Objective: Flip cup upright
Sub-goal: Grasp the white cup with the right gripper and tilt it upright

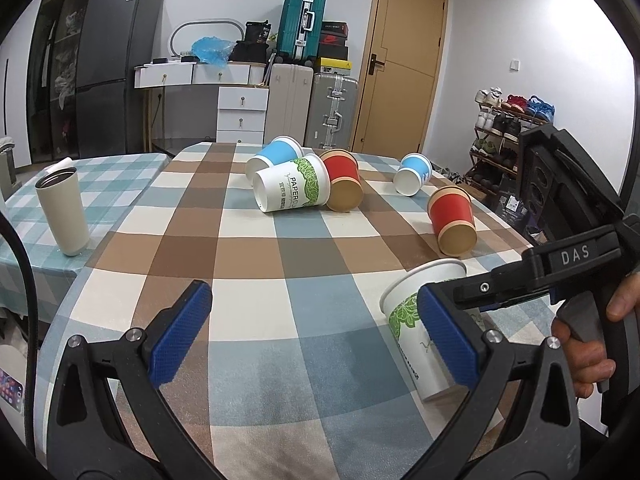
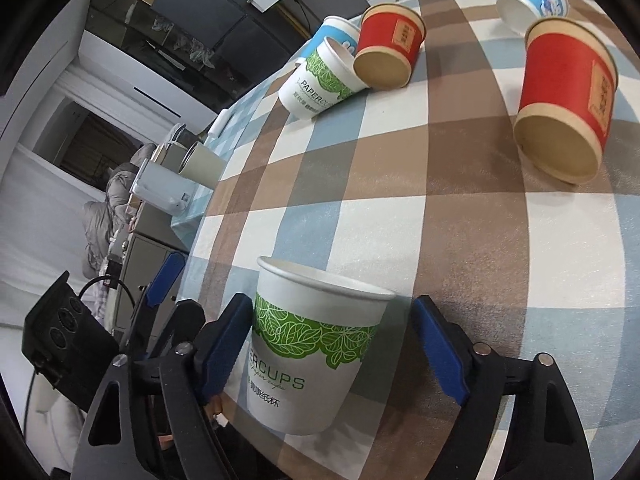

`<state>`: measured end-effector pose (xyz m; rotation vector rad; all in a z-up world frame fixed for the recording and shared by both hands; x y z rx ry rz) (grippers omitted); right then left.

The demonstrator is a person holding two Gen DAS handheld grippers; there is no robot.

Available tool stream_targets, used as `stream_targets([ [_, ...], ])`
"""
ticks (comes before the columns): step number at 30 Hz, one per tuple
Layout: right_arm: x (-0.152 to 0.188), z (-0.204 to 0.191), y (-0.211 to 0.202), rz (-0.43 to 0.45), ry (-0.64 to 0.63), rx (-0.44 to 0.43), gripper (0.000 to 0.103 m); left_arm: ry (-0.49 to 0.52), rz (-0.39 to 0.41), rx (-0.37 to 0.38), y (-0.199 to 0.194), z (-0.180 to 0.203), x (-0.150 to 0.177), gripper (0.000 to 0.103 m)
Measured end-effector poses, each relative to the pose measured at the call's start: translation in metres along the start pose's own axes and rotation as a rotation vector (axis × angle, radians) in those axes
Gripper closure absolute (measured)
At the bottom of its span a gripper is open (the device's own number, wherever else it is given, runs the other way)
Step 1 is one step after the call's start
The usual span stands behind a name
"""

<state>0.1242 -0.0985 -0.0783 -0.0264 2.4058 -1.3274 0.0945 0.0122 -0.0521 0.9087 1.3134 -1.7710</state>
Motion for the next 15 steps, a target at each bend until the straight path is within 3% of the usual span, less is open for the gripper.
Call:
stream_targets([
  [3, 0.000, -0.003, -0.003, -0.011, -0.002, -0.026, 0.035, -0.001, -0.001, 0.000, 0.000, 0.000, 0.000, 0.001],
  [8, -0.003, -0.005, -0.015, 0.037, -0.036, 0.000, 0.037, -0.002, -0.002, 0.001, 0.001, 0.000, 0.000, 0.001],
  [15, -0.016, -0.016, -0.053, 0.313, -0.188, 0.114, 0.038, -0.002, -0.003, 0.001, 0.001, 0.000, 0.000, 0.001],
])
Point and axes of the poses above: each gripper's, at about its wrist camera, not at the fingertips, and y roughly the way its jaws point, z to its right, x to its underside, the point moved 10 cm from there along y, roughly the way its jaws point, and after that the axes turned 9 degrees about x, right-handed, at the moved point
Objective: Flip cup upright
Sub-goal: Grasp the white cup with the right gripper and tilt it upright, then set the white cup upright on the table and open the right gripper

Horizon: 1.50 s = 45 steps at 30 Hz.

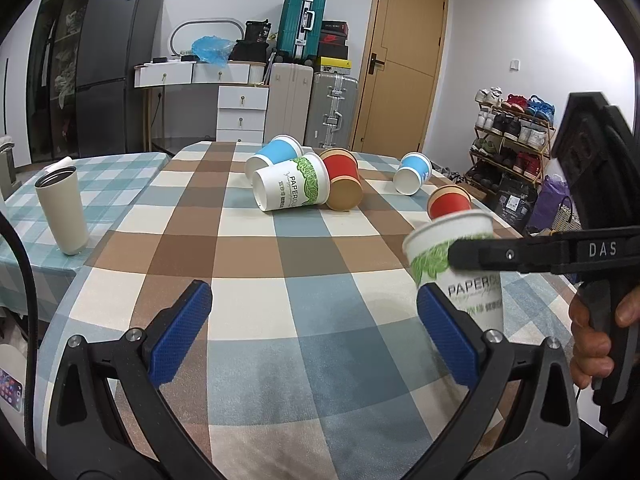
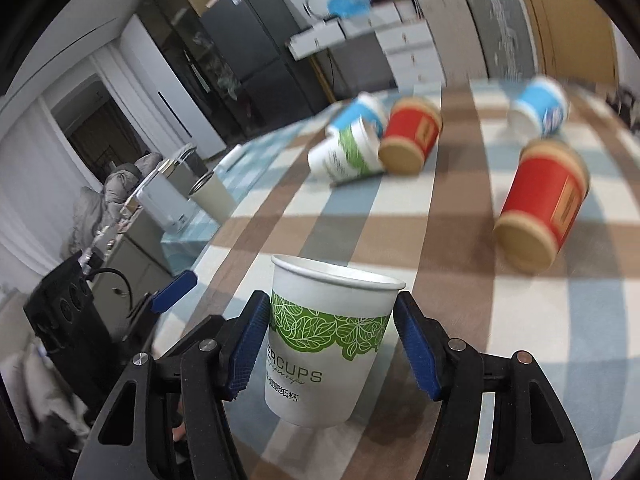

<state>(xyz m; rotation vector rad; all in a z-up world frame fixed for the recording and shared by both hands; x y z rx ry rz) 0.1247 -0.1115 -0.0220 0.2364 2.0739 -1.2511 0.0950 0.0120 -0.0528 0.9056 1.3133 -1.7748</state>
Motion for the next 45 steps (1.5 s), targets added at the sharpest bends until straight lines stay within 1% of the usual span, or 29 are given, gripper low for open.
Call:
stream_targets([
  [1, -0.003, -0.001, -0.003, 0.044, -0.032, 0.027, 0.038, 0.000, 0.000, 0.000, 0.000, 0.000, 0.000, 0.001],
  [4, -0.009, -0.003, -0.005, 0.126, -0.094, 0.093, 0.038, 0.000, 0.001, 0.000, 0.000, 0.000, 0.000, 0.001],
  [6, -0.010, -0.004, -0.005, 0.158, -0.111, 0.112, 0.038, 0.000, 0.000, -0.001, 0.000, 0.000, 0.000, 0.001],
  [9, -0.013, -0.006, 0.001, 0.180, -0.142, 0.138, 0.038, -0.001, 0.000, 0.000, 0.000, 0.000, 0.000, 0.001],
  [17, -0.013, -0.007, 0.016, 0.171, -0.157, 0.168, 0.038, 0.001, 0.000, -0.001, 0.000, 0.000, 0.000, 0.001],
  [21, -0.008, -0.007, 0.020, 0.150, -0.173, 0.173, 0.038, 0.000, 0.000, -0.001, 0.000, 0.000, 0.000, 0.001],
  [26, -0.002, -0.010, 0.013, 0.152, -0.198, 0.162, 0.038, 0.000, 0.000, 0.000, 0.000, 0.000, 0.000, 0.001],
  [30, 0.007, -0.014, 0.004, 0.137, -0.248, 0.142, 0.039, 0.000, 0.000, 0.000, 0.000, 0.000, 0.000, 0.001],
  [35, 0.019, -0.017, -0.004, 0.124, -0.315, 0.140, 0.041, -0.001, 0.000, -0.001, 0.000, -0.001, 0.000, 0.001],
  [39, 0.020, -0.019, -0.008, 0.176, -0.340, 0.164, 0.041, 0.001, 0.001, -0.002, 0.000, -0.001, 0.000, 0.001],
  [41, 0.019, -0.023, -0.007, 0.193, -0.342, 0.160, 0.041, -0.001, 0.000, 0.000, 0.000, 0.000, 0.000, 0.001],
  [45, 0.016, -0.026, -0.002, 0.220, -0.359, 0.186, 0.041, -0.005, 0.002, -0.001, -0.001, 0.000, 0.000, 0.001],
])
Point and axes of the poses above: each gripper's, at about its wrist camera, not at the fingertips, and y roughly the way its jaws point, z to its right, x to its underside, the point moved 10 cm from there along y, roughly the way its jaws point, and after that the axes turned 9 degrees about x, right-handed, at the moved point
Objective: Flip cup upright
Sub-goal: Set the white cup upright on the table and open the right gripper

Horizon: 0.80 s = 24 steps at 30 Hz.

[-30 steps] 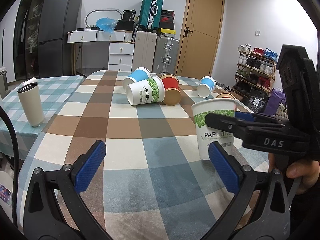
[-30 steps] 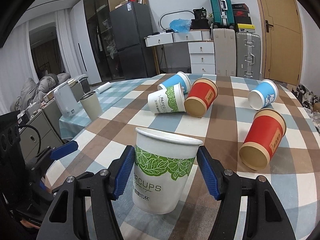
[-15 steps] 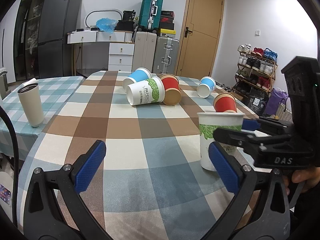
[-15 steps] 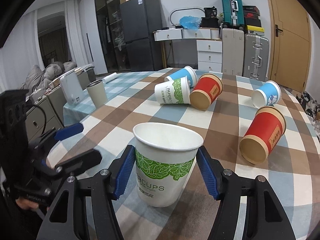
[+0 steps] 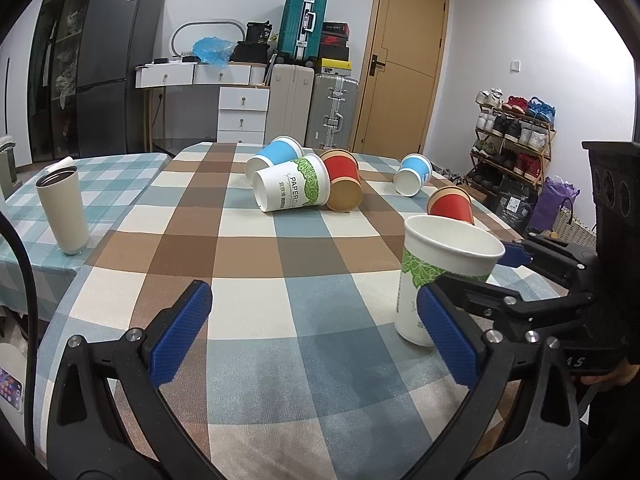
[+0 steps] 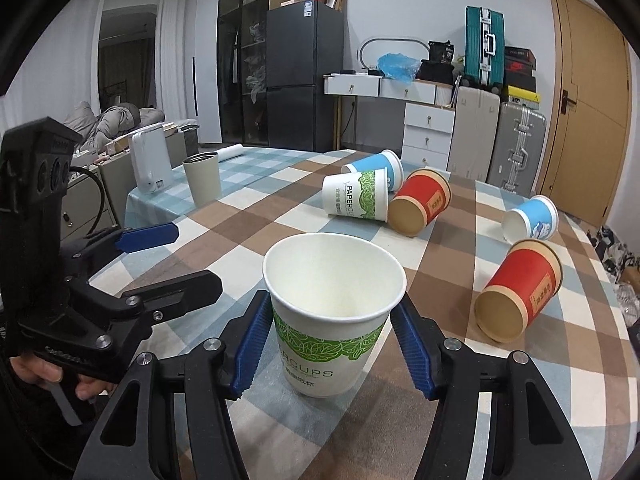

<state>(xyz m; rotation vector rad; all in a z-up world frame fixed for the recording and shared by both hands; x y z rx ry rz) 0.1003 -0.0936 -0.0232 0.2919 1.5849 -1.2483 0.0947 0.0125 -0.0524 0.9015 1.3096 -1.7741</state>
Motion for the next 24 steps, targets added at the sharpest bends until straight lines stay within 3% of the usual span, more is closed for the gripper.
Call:
stream_targets([
  [10, 0.003, 0.007, 0.006, -0.026, 0.020, 0.001, 0.038, -0.007, 0.003, 0.000, -0.002, 0.000, 0.000, 0.001],
  [15, 0.005, 0.008, 0.003, -0.032, 0.030, -0.016, 0.032, -0.009, 0.002, -0.001, -0.002, 0.000, 0.000, 0.001],
  [18, 0.005, 0.010, 0.000, -0.029, 0.041, -0.029, 0.026, -0.008, 0.002, 0.000, -0.002, 0.000, 0.000, 0.001],
  [24, 0.005, 0.016, -0.015, 0.009, 0.068, -0.039, 0.003, 0.004, 0.007, -0.009, -0.005, 0.000, 0.000, 0.001],
])
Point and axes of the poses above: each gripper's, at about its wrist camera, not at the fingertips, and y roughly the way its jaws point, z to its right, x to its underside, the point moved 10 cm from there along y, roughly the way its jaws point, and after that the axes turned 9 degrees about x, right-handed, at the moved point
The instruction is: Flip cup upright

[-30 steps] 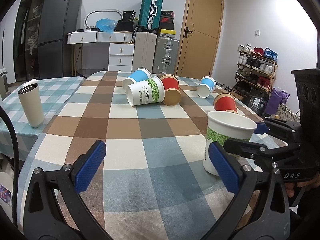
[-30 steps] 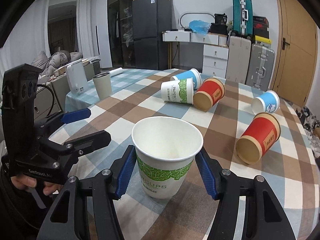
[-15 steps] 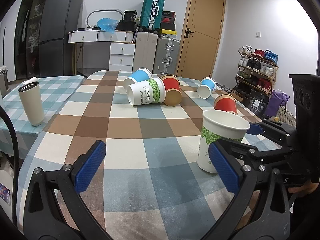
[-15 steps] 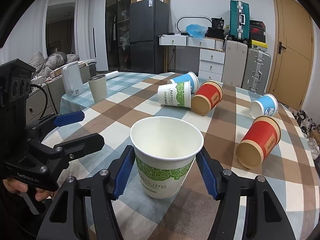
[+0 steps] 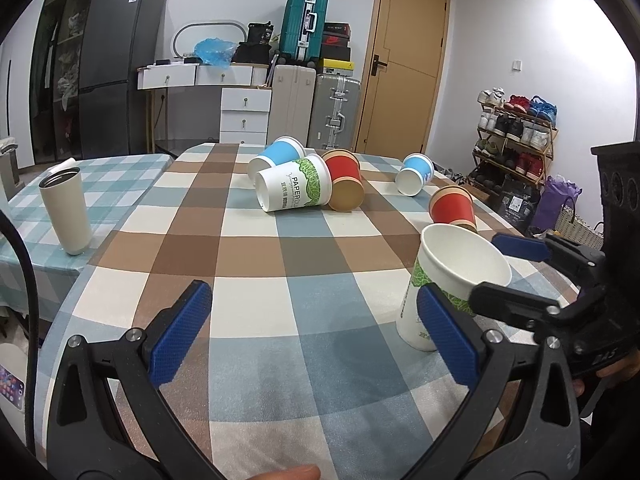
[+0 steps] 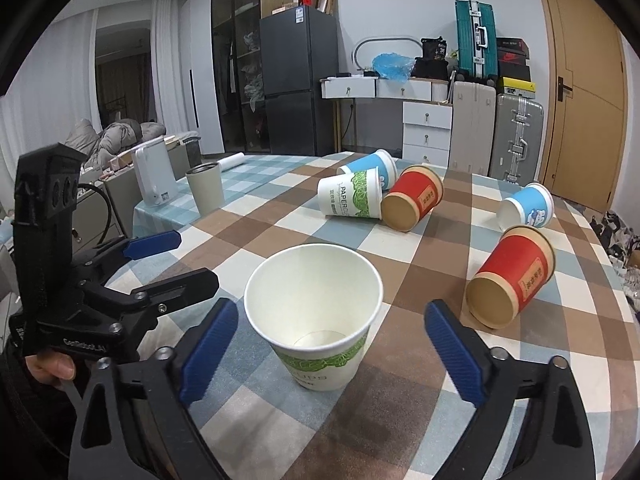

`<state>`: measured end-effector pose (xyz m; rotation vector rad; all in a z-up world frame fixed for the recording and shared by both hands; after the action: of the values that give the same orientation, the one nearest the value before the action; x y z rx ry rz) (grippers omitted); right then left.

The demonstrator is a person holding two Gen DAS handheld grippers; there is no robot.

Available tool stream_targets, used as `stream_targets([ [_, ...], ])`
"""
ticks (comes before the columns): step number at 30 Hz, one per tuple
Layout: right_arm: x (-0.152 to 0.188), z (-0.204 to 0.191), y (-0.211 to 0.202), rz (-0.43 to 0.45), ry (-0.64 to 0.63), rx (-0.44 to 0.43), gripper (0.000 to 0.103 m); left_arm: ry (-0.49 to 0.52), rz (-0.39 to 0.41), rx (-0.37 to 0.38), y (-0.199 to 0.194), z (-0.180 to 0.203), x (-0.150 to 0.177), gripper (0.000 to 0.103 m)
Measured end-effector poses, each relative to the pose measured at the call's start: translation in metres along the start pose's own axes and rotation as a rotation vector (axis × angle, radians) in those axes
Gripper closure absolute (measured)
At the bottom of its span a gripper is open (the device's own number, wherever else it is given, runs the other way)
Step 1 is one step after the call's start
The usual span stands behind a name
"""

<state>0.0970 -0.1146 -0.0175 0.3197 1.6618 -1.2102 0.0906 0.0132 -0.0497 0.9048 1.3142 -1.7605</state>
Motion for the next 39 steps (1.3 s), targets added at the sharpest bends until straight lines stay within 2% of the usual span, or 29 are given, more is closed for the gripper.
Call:
stream_targets([
  [1, -0.001, 0.002, -0.004, 0.014, 0.007, -0.001, 0.000, 0.007, 0.003, -0.002, -0.001, 0.001, 0.000, 0.001],
  [5, -0.004, 0.011, -0.021, 0.093, 0.034, -0.030, 0.000, 0.033, 0.008, -0.008, -0.002, 0.005, 0.000, 0.001],
  [13, 0.006, 0.032, -0.032, 0.134, 0.098, -0.056, 0.000, 0.085, 0.003, -0.017, 0.002, 0.016, -0.001, 0.001],
  [30, 0.004, 0.038, -0.037, 0.166, 0.118, -0.078, 0.000, 0.065, 0.022, 0.022, 0.008, 0.036, -0.005, 0.001],
  [39, 0.008, 0.038, -0.035, 0.167, 0.113, -0.088, 0.000, 0.063, 0.034, 0.022, 0.006, 0.035, -0.005, 0.001],
])
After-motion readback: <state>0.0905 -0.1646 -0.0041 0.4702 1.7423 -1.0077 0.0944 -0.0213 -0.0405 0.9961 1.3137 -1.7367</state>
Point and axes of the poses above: each gripper's, at about its wrist camera, not at the fingertips, and y roughly the way its jaws point, z to its right, x to its underside, the point moved 10 cm from there along y, roughly the way its jaws point, and after that the axes turned 9 degrees about x, right-handed, at the moved point
